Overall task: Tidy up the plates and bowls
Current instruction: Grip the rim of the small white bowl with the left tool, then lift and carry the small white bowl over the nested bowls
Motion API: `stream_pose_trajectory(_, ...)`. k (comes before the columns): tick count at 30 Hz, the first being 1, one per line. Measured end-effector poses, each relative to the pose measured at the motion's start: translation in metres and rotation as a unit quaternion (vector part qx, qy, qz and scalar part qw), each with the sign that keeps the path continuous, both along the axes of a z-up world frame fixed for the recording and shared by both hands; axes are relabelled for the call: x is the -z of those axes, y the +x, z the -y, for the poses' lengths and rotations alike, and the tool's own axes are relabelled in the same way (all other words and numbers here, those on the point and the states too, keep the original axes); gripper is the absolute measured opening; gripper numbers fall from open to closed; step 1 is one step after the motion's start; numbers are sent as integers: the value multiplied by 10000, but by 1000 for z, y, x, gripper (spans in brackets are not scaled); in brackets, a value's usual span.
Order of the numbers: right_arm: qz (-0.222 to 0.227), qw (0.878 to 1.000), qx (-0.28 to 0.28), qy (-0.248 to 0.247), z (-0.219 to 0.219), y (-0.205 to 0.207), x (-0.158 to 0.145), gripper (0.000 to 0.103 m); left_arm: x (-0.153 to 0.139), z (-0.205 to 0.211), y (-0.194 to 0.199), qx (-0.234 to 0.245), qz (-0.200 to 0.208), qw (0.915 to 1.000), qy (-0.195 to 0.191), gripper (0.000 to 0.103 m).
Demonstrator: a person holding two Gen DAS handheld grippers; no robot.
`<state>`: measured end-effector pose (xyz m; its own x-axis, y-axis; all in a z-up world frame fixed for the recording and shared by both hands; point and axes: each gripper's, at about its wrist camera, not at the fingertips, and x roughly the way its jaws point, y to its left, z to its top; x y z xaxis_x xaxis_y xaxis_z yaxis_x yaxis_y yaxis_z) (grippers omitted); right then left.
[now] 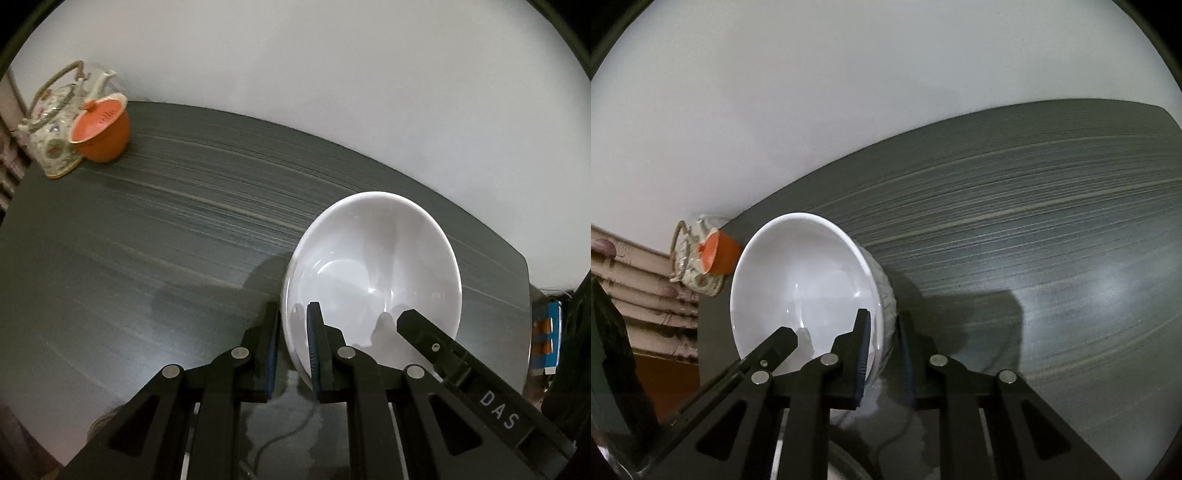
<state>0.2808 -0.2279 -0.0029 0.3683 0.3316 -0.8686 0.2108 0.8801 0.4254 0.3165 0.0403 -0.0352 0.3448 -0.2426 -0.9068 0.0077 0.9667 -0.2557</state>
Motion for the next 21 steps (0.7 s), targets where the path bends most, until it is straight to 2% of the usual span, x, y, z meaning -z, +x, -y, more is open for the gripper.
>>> stream_pose_trajectory(14,218,9996,-166,17,-18,-50,-40,16,-52,-31,-62,-143,357,9992,-50,13)
stream_pose_trajectory(21,224,9996,-176,-7,-19,-68,-49,16,-61,-33,-84,-127,385,9992,-36,13)
